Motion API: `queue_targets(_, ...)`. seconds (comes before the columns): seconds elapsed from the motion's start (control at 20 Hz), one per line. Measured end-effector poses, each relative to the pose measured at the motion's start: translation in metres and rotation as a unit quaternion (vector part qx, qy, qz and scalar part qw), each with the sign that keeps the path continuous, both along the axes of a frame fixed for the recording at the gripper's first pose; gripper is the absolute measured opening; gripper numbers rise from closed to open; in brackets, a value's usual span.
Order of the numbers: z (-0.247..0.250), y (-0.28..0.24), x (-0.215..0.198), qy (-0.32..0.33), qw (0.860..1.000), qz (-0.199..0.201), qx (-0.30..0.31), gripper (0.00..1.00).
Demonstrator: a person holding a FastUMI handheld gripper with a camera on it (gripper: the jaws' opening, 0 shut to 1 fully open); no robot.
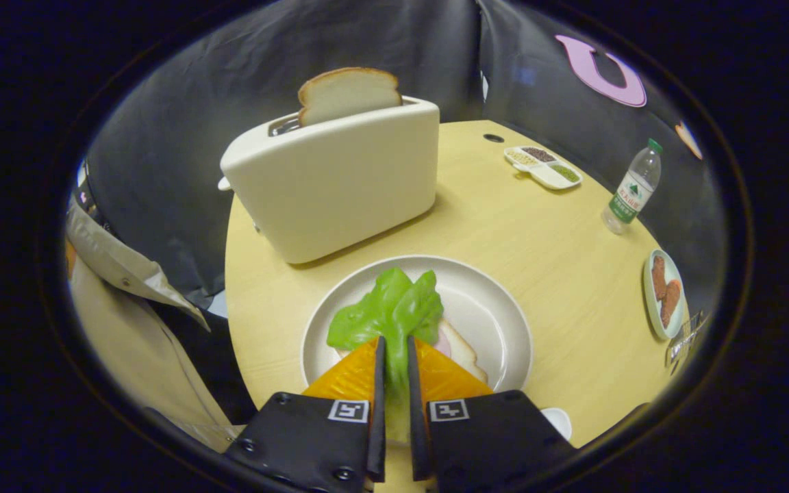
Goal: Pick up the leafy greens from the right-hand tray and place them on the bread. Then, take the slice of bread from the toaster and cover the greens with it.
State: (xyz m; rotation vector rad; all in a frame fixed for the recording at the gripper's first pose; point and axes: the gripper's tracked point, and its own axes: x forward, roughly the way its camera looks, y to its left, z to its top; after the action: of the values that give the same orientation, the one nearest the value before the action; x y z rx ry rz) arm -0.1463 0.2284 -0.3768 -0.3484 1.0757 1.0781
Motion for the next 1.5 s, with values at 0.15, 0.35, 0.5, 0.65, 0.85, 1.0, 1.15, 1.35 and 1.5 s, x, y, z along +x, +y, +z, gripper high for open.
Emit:
queue_targets(0.15, -0.008, -0.002, 0.002, -0.01, 1.0, 0.007, -0.011, 0.31)
queue_targets(0.35, -0.008, -0.007, 0.006, -0.019, 1.0, 0.005, -0.016, 0.47)
queue_targets(0.5, 0.001, -0.003, 0.011, -0.024, 1.0, -0.014, -0.003, 0.71)
queue_targets(0.65, 0.017, -0.001, 0.023, -0.045, 0.998, -0.046, 0.005, 0.94)
queue_targets(0.85, 0.052, 0.008, 0.032, -0.064, 0.993, -0.091, 0.026, 1.0)
queue_targets(1.0, 0.079, 0.018, 0.038, -0.073, 0.989, -0.126, 0.038, 1.0)
queue_targets(1.15, 0.104, 0.028, 0.044, -0.067, 0.984, -0.16, 0.048, 1.0)
queue_targets(1.35, 0.135, 0.052, 0.055, -0.058, 0.976, -0.197, 0.071, 1.0)
queue_targets(1.5, 0.151, 0.072, 0.058, -0.061, 0.975, -0.197, 0.078, 1.0)
